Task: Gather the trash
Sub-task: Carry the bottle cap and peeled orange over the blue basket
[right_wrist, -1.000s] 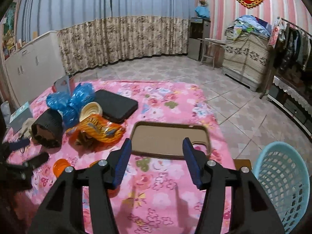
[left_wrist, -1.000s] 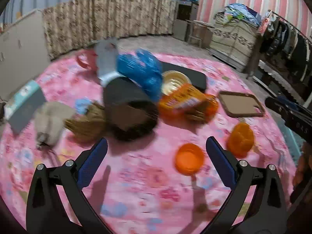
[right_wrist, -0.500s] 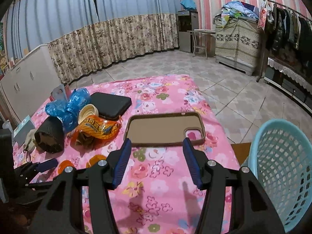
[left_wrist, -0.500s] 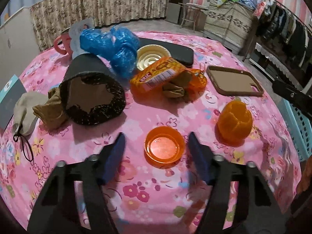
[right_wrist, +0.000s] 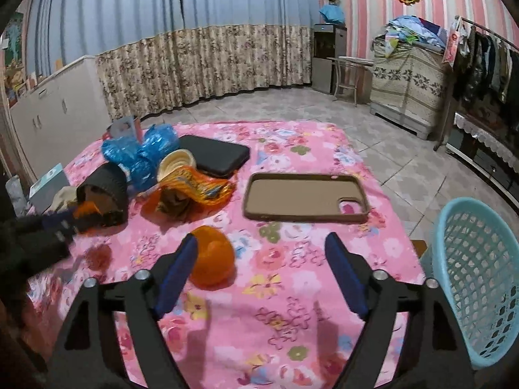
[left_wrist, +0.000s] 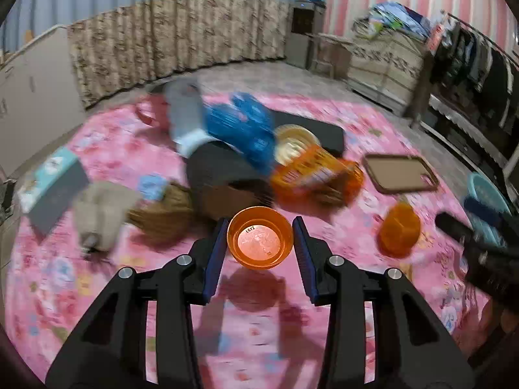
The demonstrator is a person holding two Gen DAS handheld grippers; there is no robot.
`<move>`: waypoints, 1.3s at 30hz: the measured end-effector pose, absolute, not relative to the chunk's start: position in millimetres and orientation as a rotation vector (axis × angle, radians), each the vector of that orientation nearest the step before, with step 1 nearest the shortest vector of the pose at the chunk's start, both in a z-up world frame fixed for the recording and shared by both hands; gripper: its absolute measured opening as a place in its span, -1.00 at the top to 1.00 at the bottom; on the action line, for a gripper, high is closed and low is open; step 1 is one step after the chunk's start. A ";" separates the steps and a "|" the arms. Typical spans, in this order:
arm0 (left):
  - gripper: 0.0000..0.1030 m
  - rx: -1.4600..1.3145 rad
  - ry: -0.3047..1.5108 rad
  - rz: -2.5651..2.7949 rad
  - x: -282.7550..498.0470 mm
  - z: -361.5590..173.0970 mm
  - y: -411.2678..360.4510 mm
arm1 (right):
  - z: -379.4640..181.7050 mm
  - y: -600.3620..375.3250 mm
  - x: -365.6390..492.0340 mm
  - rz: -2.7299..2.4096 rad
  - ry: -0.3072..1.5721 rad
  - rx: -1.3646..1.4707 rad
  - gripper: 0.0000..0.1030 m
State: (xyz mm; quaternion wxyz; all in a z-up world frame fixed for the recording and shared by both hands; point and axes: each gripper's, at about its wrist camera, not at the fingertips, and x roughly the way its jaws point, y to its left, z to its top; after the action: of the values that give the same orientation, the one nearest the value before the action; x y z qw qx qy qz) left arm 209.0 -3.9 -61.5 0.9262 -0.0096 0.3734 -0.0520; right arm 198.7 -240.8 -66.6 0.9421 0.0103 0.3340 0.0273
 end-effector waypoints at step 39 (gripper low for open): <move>0.23 -0.033 0.698 -0.103 197.3 -34.6 -5.1 | -12.7 -268.5 155.6 0.113 0.635 0.027 0.36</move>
State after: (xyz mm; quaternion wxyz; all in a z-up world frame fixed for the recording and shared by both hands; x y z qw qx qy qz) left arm 197.3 -5.1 -34.6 0.9382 -0.0163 0.3419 -0.0505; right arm 155.6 -268.5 -12.7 0.9484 0.0132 0.3119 0.0555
